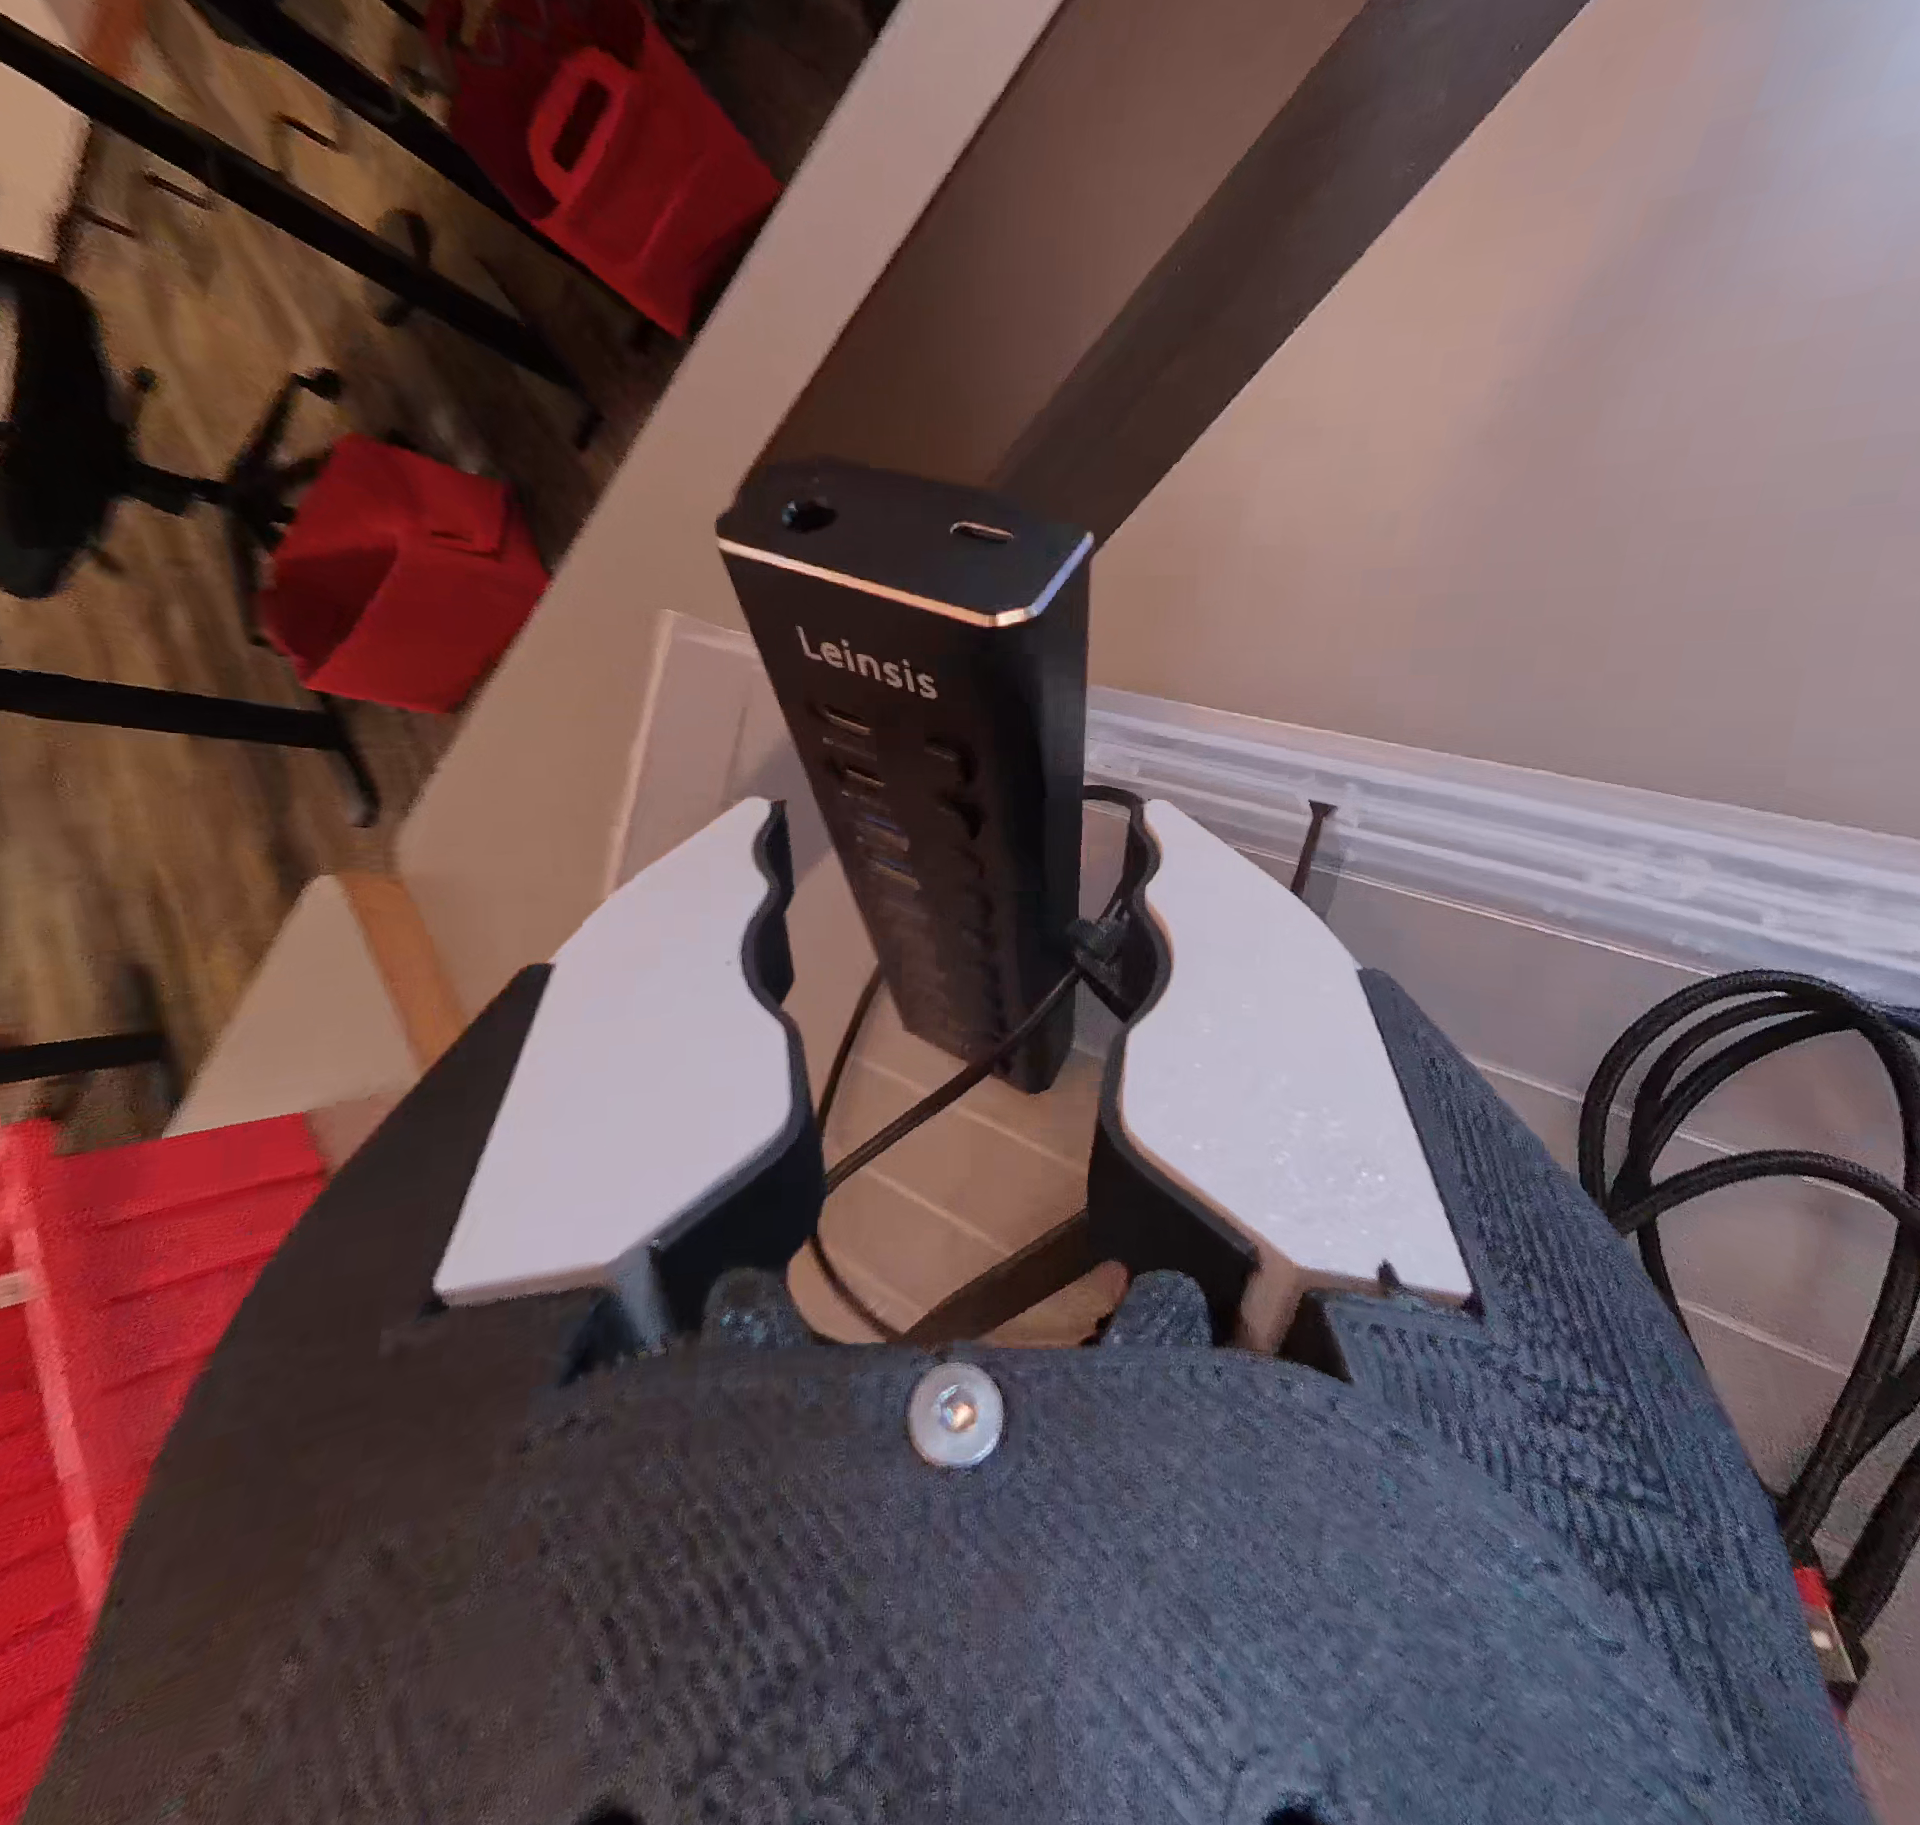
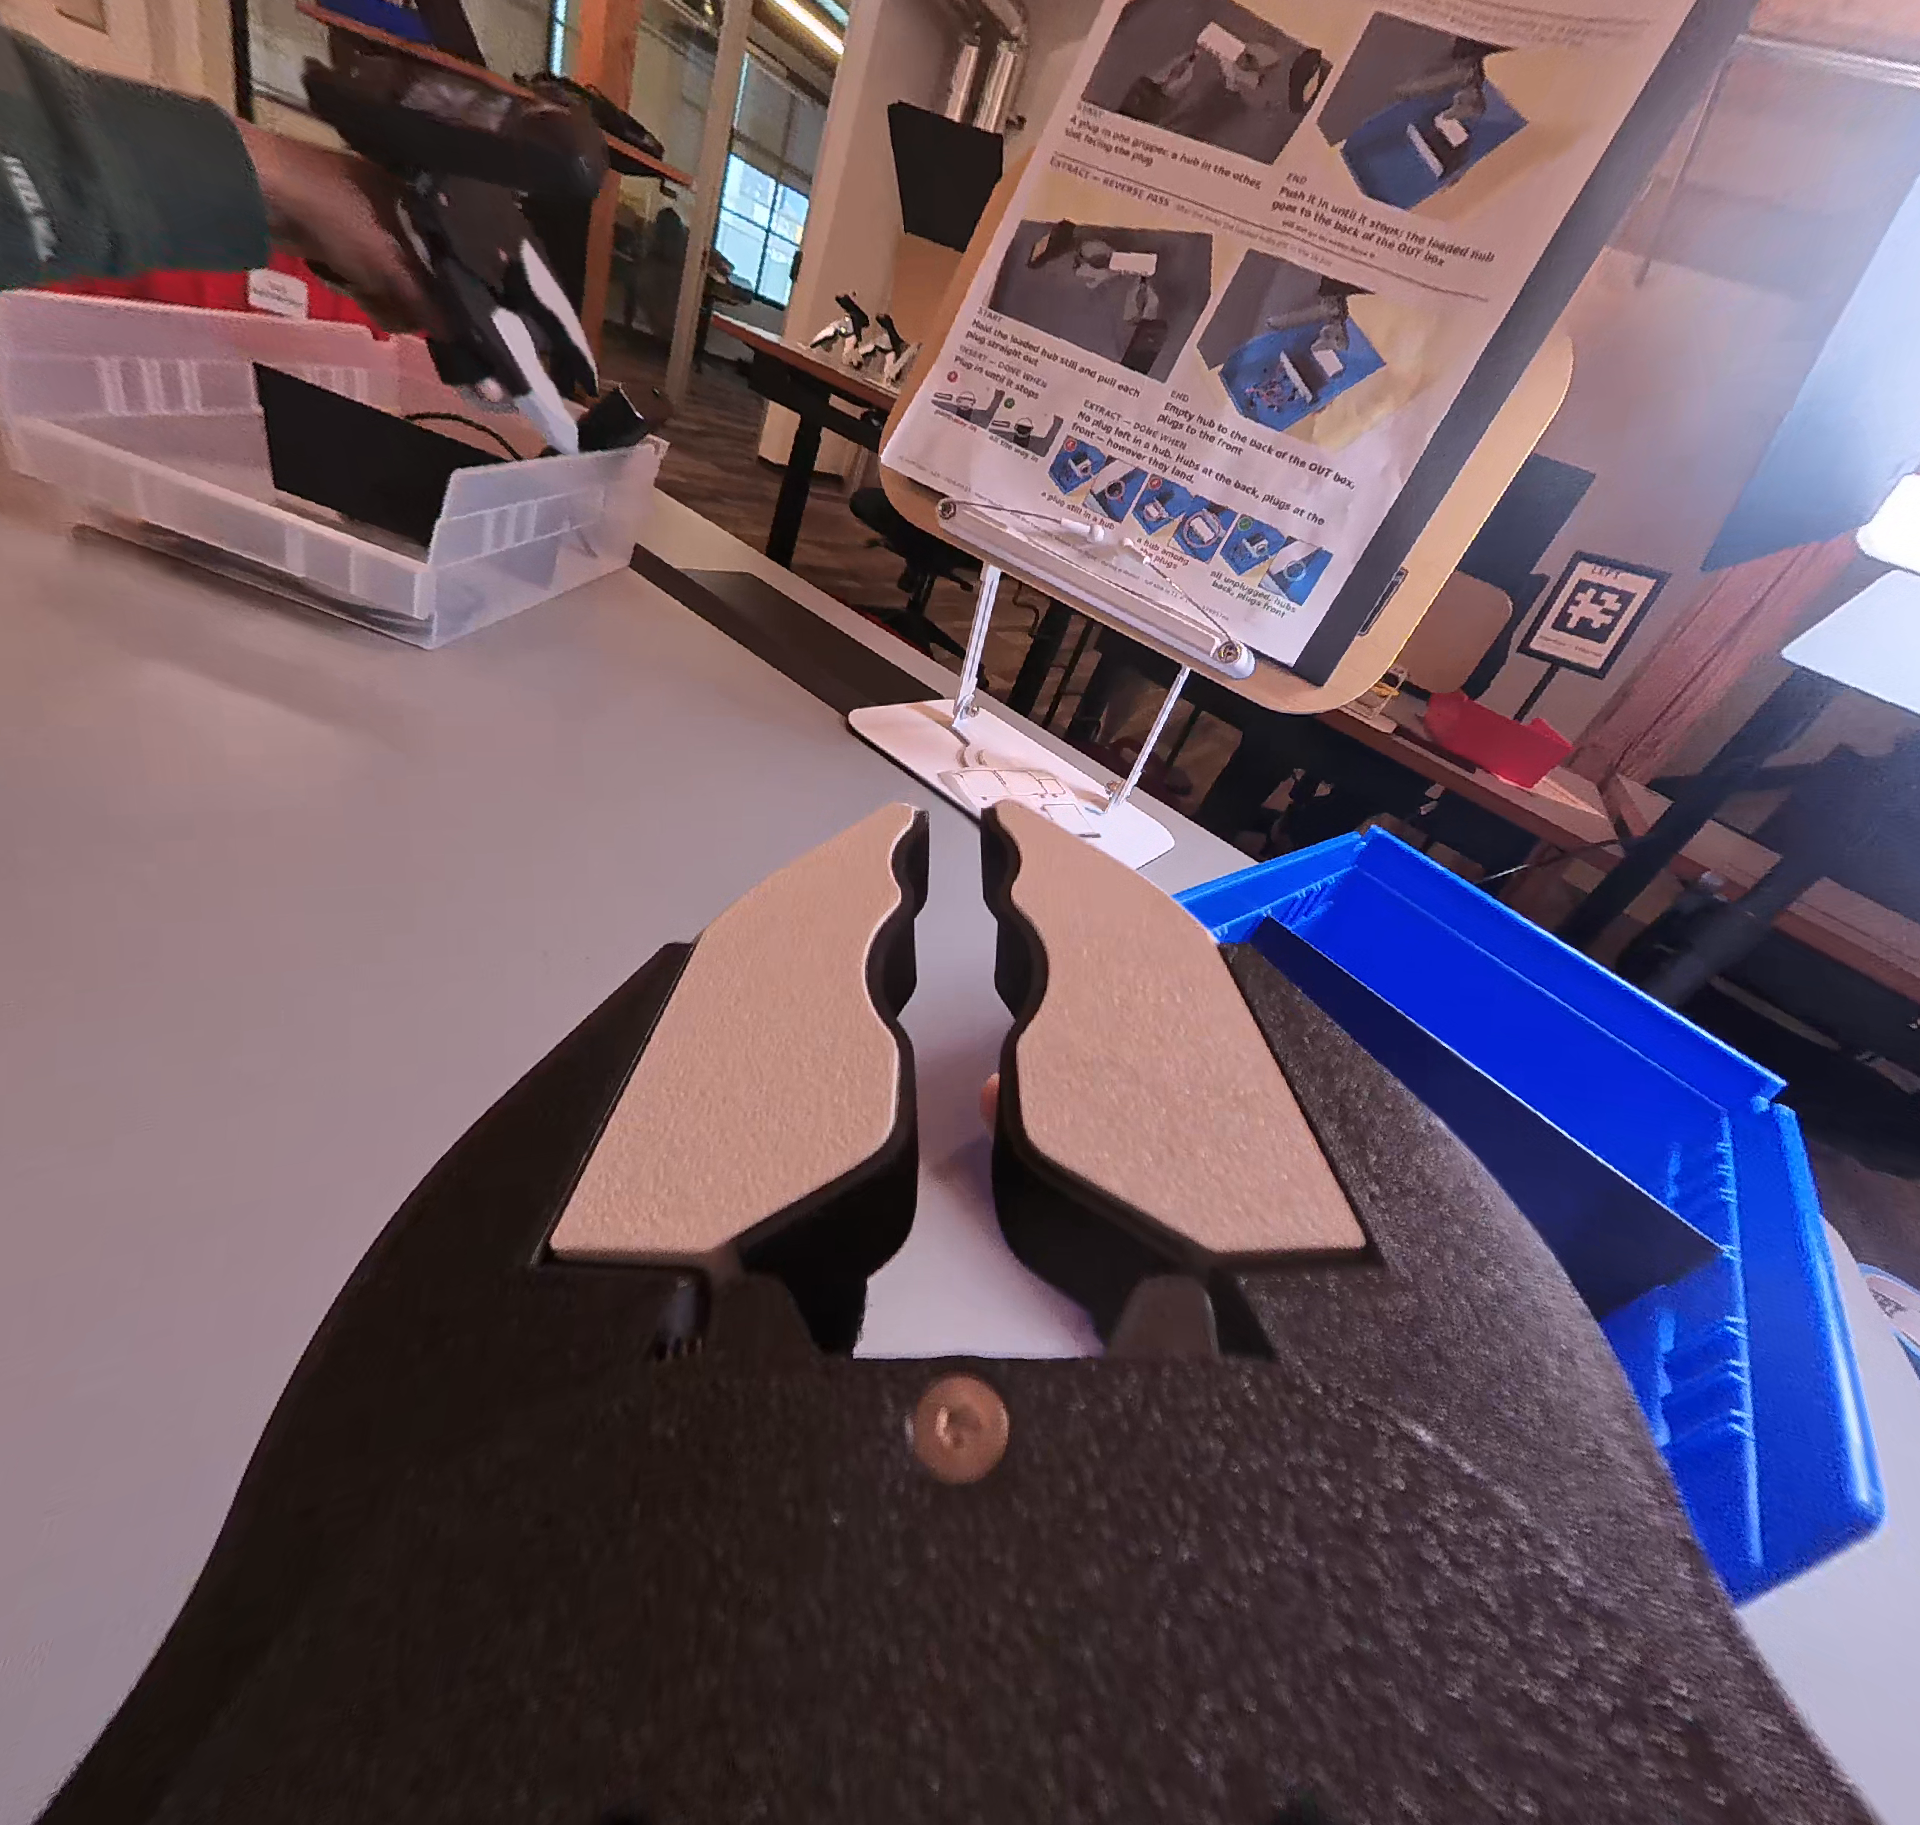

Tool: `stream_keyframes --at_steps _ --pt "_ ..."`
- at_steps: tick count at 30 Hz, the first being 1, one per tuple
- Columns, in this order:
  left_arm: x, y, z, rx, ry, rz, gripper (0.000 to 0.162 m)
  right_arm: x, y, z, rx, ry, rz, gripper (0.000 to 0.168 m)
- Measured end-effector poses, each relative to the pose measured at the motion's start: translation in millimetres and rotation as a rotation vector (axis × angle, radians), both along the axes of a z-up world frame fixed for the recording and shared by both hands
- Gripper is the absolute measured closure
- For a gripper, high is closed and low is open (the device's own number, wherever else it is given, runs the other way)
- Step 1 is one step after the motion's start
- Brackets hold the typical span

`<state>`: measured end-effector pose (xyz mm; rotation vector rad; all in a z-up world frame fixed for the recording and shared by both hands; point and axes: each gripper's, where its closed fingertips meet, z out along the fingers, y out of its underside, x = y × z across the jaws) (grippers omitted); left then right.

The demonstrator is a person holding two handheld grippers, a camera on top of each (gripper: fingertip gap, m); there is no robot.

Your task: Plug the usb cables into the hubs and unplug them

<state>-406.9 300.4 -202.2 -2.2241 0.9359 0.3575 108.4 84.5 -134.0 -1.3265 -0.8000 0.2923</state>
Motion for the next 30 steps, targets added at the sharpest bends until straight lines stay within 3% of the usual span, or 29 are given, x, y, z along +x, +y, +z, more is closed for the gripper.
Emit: stream_keyframes --at_steps 7,12,15,22,26,30 --pt "-3 19 -33 -0.16 -0.244 -0.087 0.097 -1 5 -8 -0.029 -0.011 0.008 0.158" --pt "-13 13 -21 -0.146 -0.175 -0.123 0.099 0 8 -9 -0.038 -0.032 0.007 0.158" --pt "-16 4 21 -0.051 -0.184 -0.119 0.099 -2 11 -7 -0.037 -0.036 0.024 0.158" --pt "-6 -22 166 0.322 -0.183 -0.063 0.099 -39 10 15 -0.006 -0.039 0.134 0.158" --pt "55 -55 230 0.483 -0.353 -0.162 0.099 -72 6 36 -0.002 -0.001 0.202 0.156" --pt "165 -110 240 0.449 -0.702 -0.437 0.099 -113 2 53 0.005 0.022 0.258 0.14"
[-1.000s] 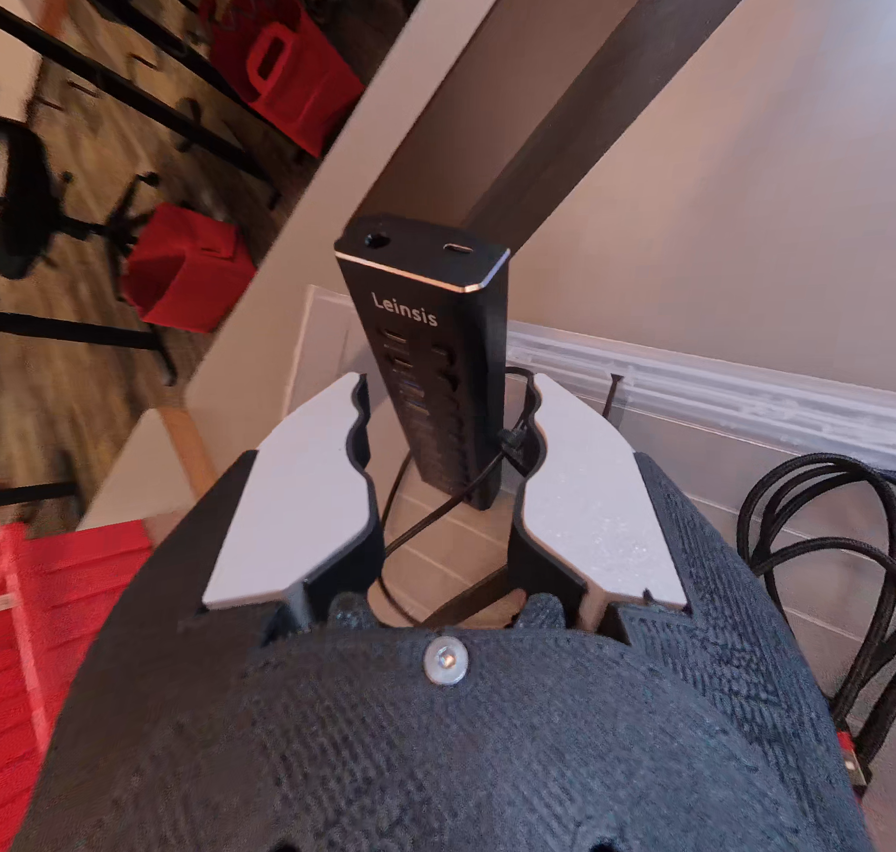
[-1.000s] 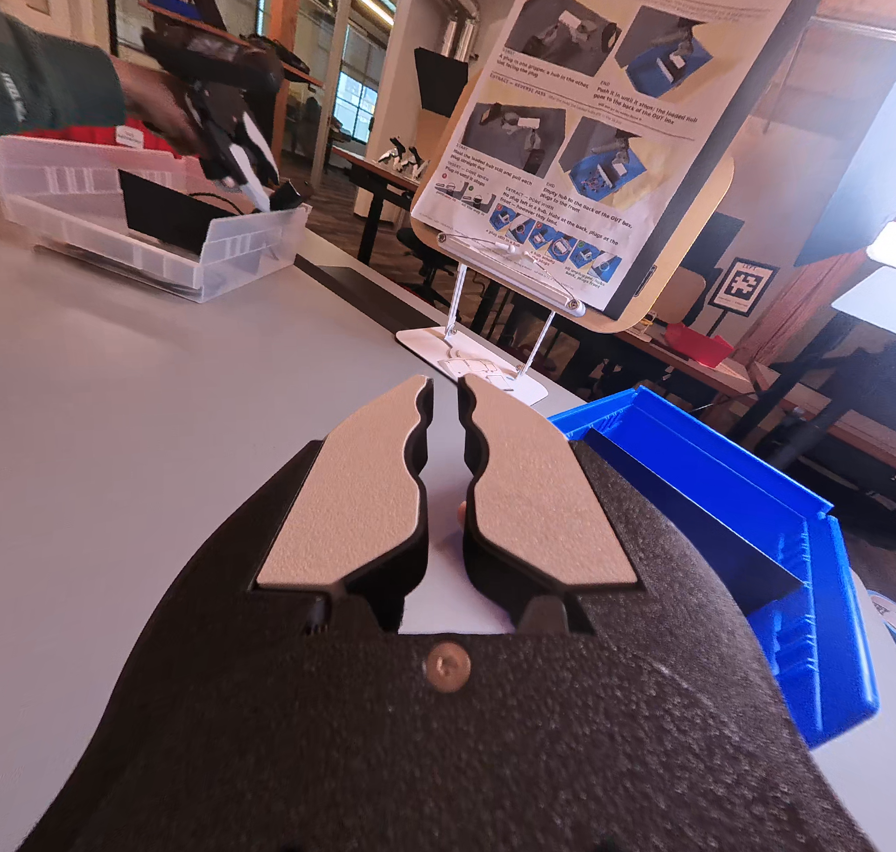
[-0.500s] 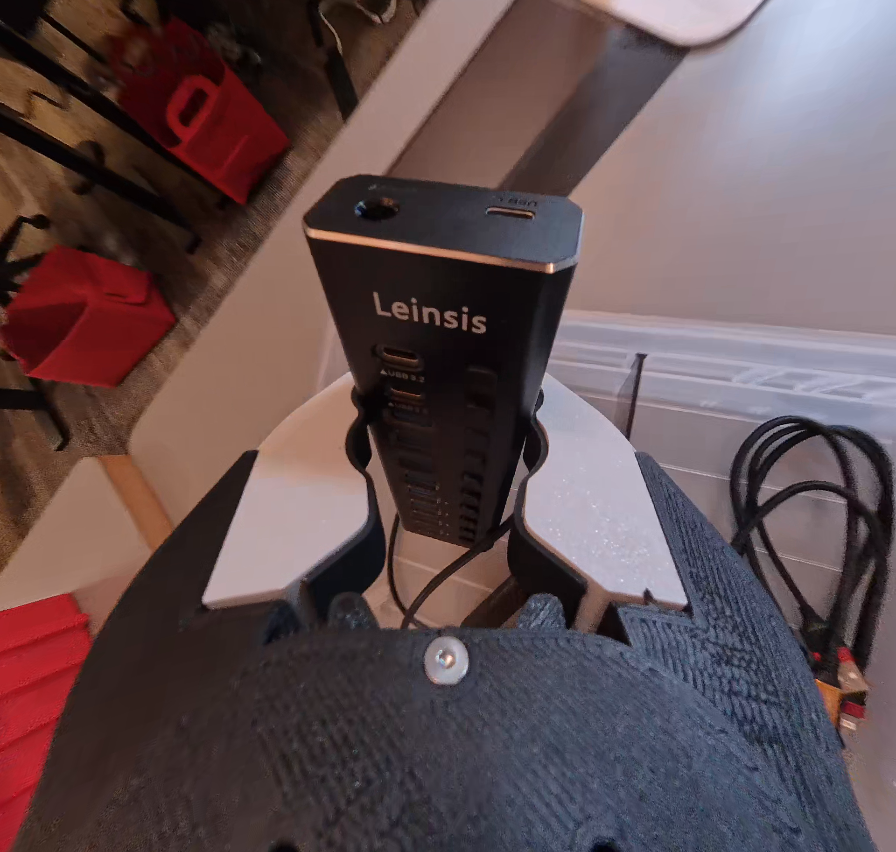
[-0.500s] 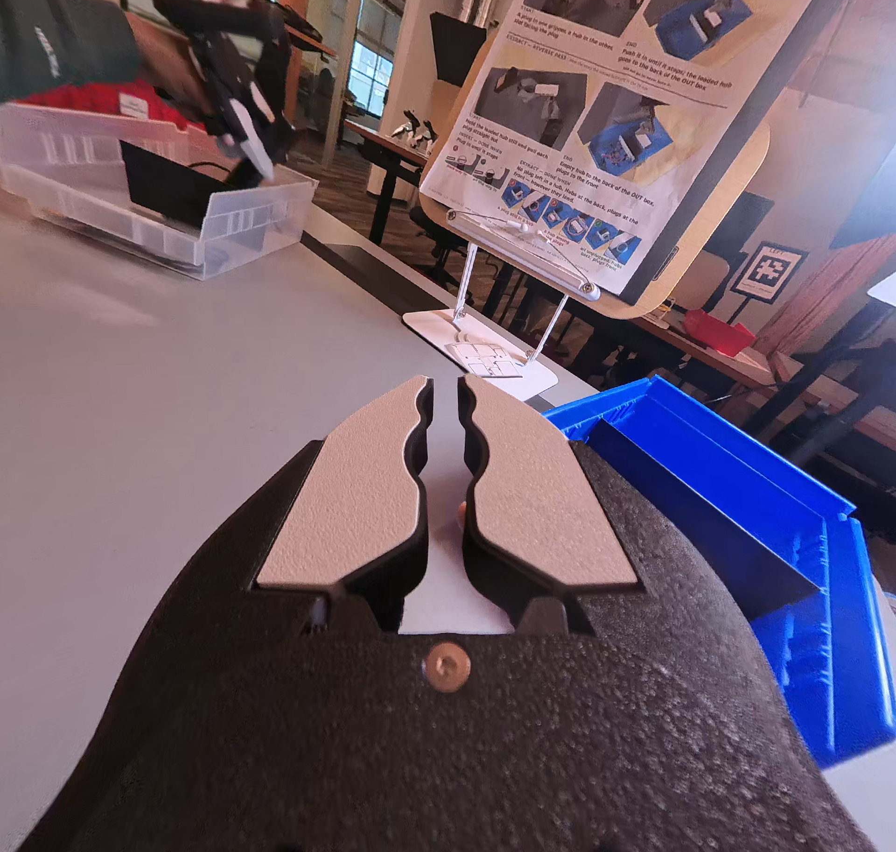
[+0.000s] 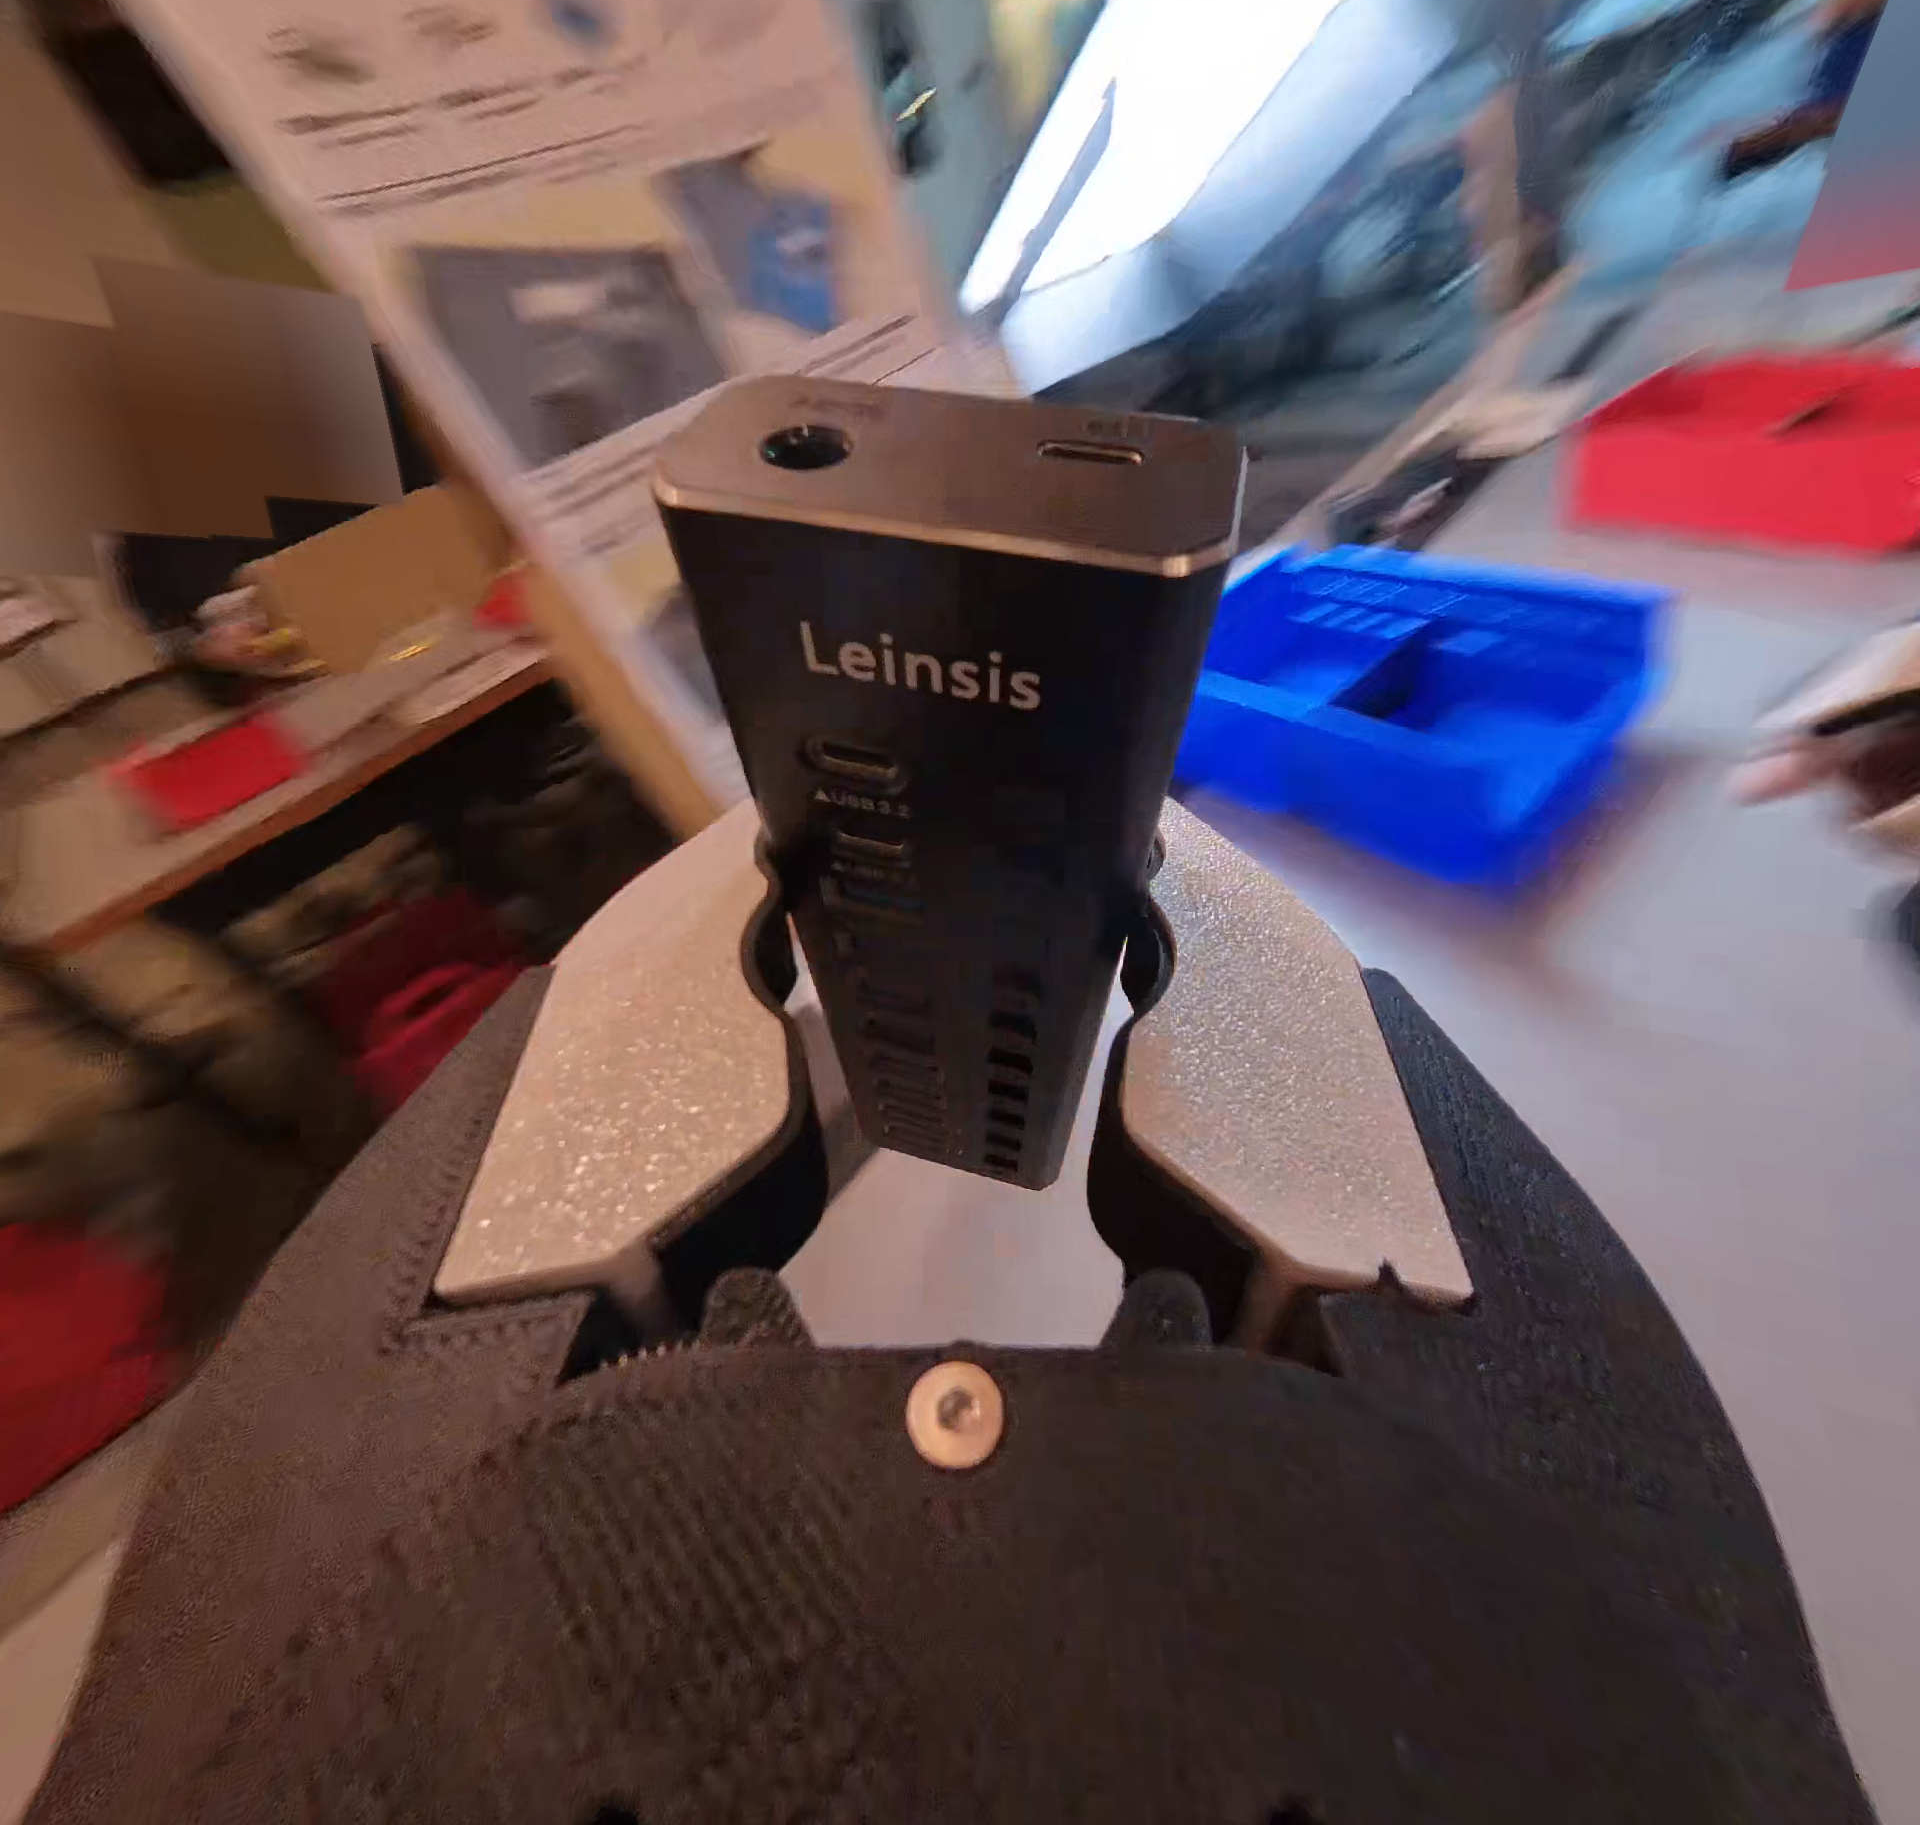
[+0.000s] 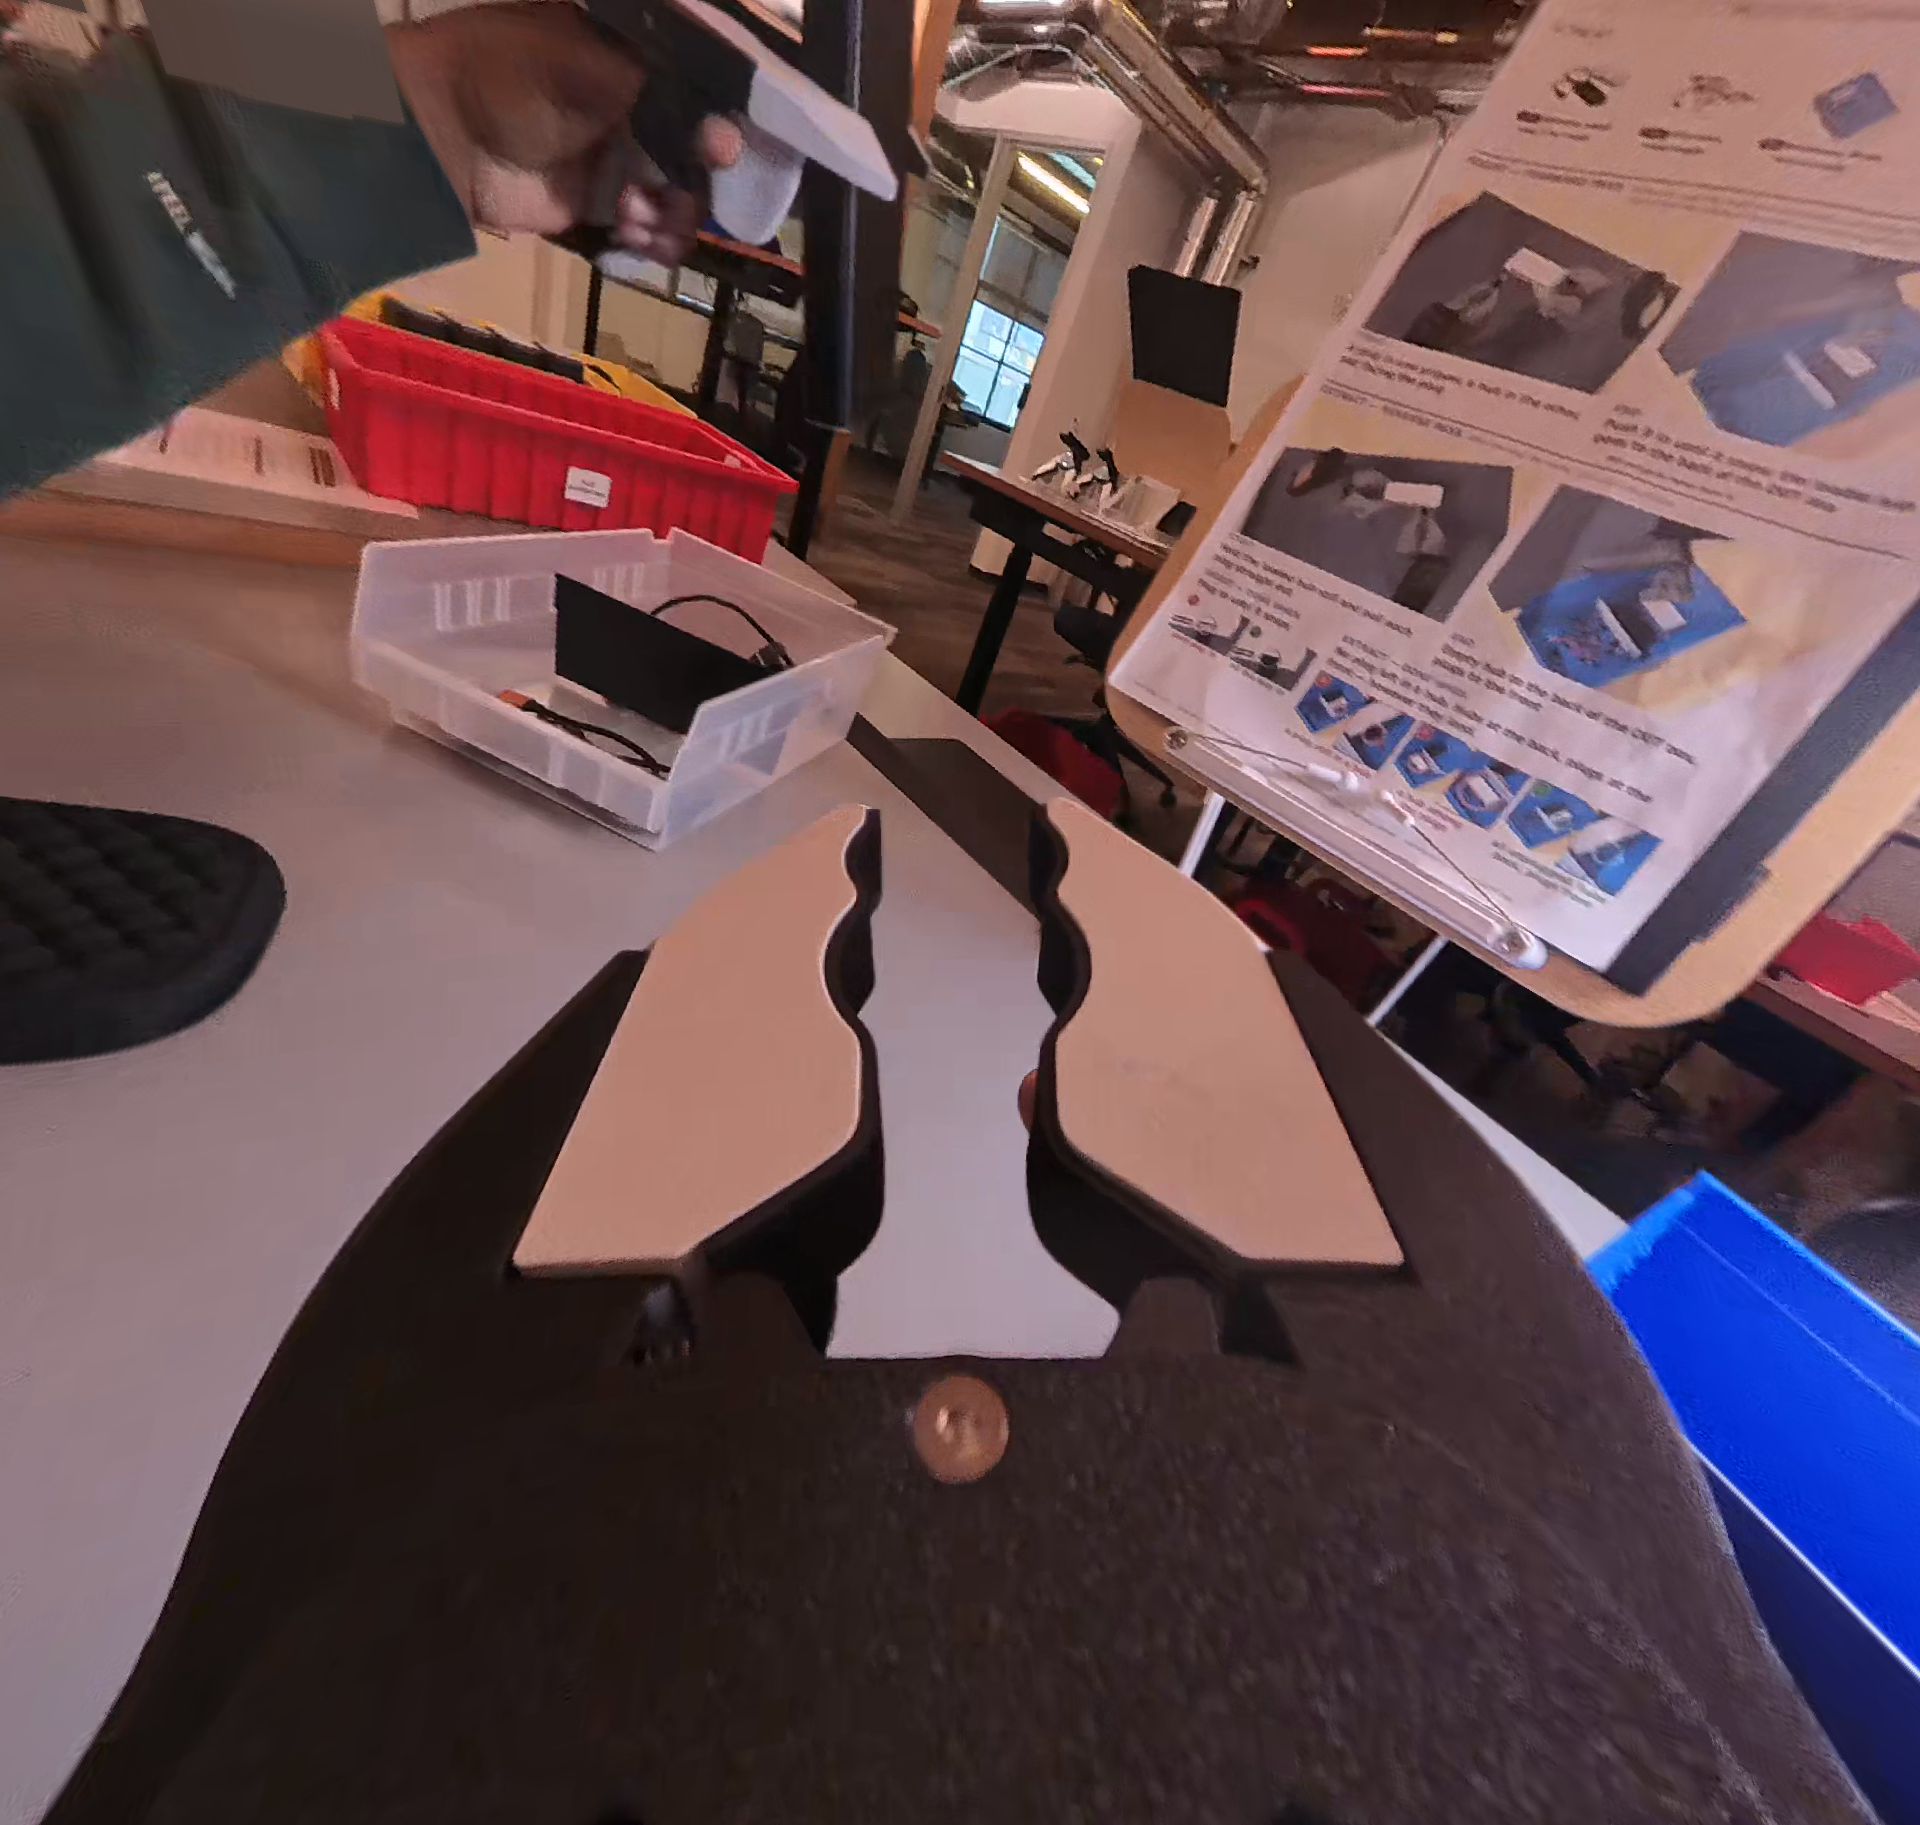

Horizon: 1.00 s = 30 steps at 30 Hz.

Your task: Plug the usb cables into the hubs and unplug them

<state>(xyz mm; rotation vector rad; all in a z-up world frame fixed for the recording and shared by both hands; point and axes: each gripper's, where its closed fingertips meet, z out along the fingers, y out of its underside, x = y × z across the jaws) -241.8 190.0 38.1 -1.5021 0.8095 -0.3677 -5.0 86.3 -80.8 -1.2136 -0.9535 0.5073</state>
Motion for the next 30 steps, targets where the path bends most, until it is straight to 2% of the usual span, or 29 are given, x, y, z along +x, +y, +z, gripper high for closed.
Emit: stream_keyframes --at_steps 3,5,8,9,11,13,15,18,22,26,30 --pt "86 -56 -22 -0.06 -0.188 -0.328 0.1 -35 -5 -4 -0.016 -0.036 0.077 0.12" --pt "133 -94 -44 -0.087 -0.275 -0.527 0.1 -54 -9 -16 -0.1 -0.071 0.142 0.101" --pt "180 -132 -78 -0.165 -0.382 -0.7 0.1 -67 -22 -32 -0.158 -0.123 0.201 0.079" --pt "191 -139 -88 -0.194 -0.41 -0.724 0.099 -68 -25 -36 -0.145 -0.138 0.199 0.078" --pt "206 -142 -103 -0.241 -0.448 -0.721 0.099 -69 -32 -50 -0.132 -0.193 0.212 0.091" --pt "213 -143 -113 -0.249 -0.437 -0.71 0.1 -66 -34 -65 -0.186 -0.207 0.232 0.096" --pt "215 -140 -124 -0.262 -0.405 -0.686 0.1 -60 -37 -73 -0.281 -0.178 0.308 0.101" --pt "212 -135 -137 -0.345 -0.462 -0.69 0.1 -56 -44 -83 -0.465 -0.145 0.449 0.102" --pt "210 -134 -148 -0.386 -0.481 -0.73 0.096 -57 -63 -89 -0.742 -0.015 0.716 0.103" --pt "204 -142 -145 -0.421 -0.546 -0.864 0.099 -47 -92 -76 -0.95 0.131 1.055 0.103" --pt "206 -166 -145 -0.453 -0.566 -1.024 0.116 -39 -116 -74 -1.083 0.127 1.276 0.102"
